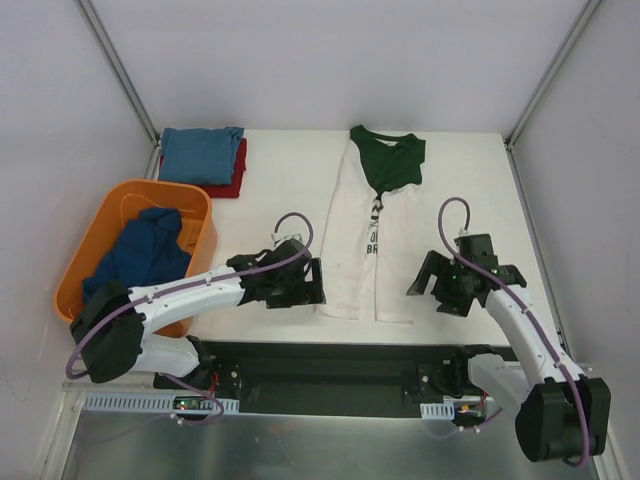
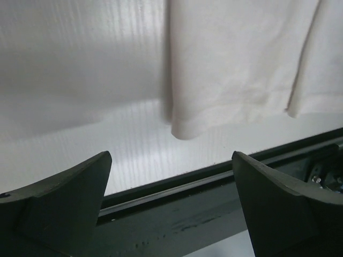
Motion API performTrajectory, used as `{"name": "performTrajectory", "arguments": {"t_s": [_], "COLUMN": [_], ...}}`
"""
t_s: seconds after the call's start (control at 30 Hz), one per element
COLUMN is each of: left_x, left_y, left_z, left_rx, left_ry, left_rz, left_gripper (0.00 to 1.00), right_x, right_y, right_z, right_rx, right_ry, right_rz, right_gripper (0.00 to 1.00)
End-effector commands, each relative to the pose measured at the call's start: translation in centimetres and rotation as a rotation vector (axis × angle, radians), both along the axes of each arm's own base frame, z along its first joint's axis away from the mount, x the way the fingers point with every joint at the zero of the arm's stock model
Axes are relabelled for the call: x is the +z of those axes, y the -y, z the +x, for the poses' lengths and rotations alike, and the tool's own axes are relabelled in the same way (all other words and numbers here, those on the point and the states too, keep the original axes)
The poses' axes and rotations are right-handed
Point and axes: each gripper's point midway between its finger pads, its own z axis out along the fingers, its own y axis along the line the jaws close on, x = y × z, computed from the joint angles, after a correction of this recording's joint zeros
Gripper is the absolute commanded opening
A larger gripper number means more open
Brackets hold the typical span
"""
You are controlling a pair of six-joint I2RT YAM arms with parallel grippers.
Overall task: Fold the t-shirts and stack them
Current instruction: Grab the bottom of the folded rectangular tshirt with both arms
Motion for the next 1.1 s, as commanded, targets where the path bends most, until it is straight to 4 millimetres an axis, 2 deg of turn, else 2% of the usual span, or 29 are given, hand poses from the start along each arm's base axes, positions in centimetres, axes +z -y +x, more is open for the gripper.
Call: {"name": "performTrajectory", "arguments": {"t_s": [0.0, 0.03, 0.07, 0.13, 0.17, 0.2, 0.27, 0.33, 0.5, 0.6, 0.67, 0.7, 0.73, 0.83, 0.87, 0.9, 1.07], "left_x": [-0.8, -1.0, -1.4, -1.9, -2.5, -2.8, -3.6, -4.1, -5.3, -5.8, -6.0, -6.0, -6.1, -6.0, -5.9, -5.8, -5.8], "left_y": [0.3, 0.5, 0.8, 0.9, 1.0, 1.0, 1.0, 1.1, 1.4, 2.1, 2.6, 2.7, 2.8, 2.7, 2.8, 2.8, 1.8], "left_z": [0.7, 0.8, 1.0, 1.2, 1.4, 1.4, 1.5, 1.8, 1.9, 1.4, 0.9, 0.8, 0.5, -0.4, -0.7, -1.2, -5.1], "left_rx": [-0.002, 0.004, 0.001, 0.013, 0.016, 0.018, 0.017, 0.028, 0.031, 0.008, -0.017, -0.017, -0.017, -0.026, -0.03, -0.029, -0.051], "left_ry": [-0.021, -0.025, -0.029, -0.039, -0.049, -0.055, -0.071, -0.076, -0.101, -0.137, -0.158, -0.163, -0.172, -0.175, -0.173, -0.176, -0.205], "left_rz": [0.012, 0.011, 0.015, 0.023, 0.032, 0.039, 0.062, 0.07, 0.091, 0.067, 0.047, 0.04, 0.031, 0.014, 0.006, 0.003, -0.01], "left_gripper": [0.88, 0.84, 0.75, 0.69, 0.67, 0.61, 0.59, 0.51, 0.44, 0.29, 0.14, 0.03, 0.0, 0.0, 0.0, 0.0, 0.0], "right_x": [-0.3, -0.6, -1.2, -1.9, -2.2, -2.8, -3.4, -3.7, -5.1, -5.7, -5.8, -5.7, -5.4, -5.2, -5.2, -5.3, -5.0], "right_y": [-1.7, -1.8, -1.8, -1.7, -1.7, -1.6, -1.7, -2.1, -2.3, -2.9, -3.6, -3.7, -3.9, -3.7, -3.7, -3.5, -3.1], "right_z": [-1.3, -1.7, -2.2, -2.5, -2.6, -3.0, -2.8, -2.4, -2.4, -3.1, -3.9, -4.2, -4.3, -5.6, -6.1, -6.7, -9.4], "right_rx": [-0.009, -0.01, -0.016, -0.023, -0.025, -0.031, -0.035, -0.032, -0.019, -0.002, 0.02, 0.018, 0.027, 0.017, 0.017, 0.007, -0.003], "right_ry": [0.017, 0.004, -0.017, -0.034, -0.048, -0.065, -0.073, -0.065, -0.113, -0.158, -0.168, -0.171, -0.152, -0.16, -0.168, -0.185, -0.217], "right_rz": [0.085, 0.085, 0.081, 0.074, 0.071, 0.066, 0.071, 0.091, 0.08, 0.102, 0.132, 0.135, 0.142, 0.132, 0.131, 0.126, 0.105], "right_gripper": [0.92, 0.87, 0.79, 0.72, 0.63, 0.6, 0.55, 0.54, 0.43, 0.3, 0.22, 0.19, 0.18, 0.12, 0.03, 0.01, 0.01]}}
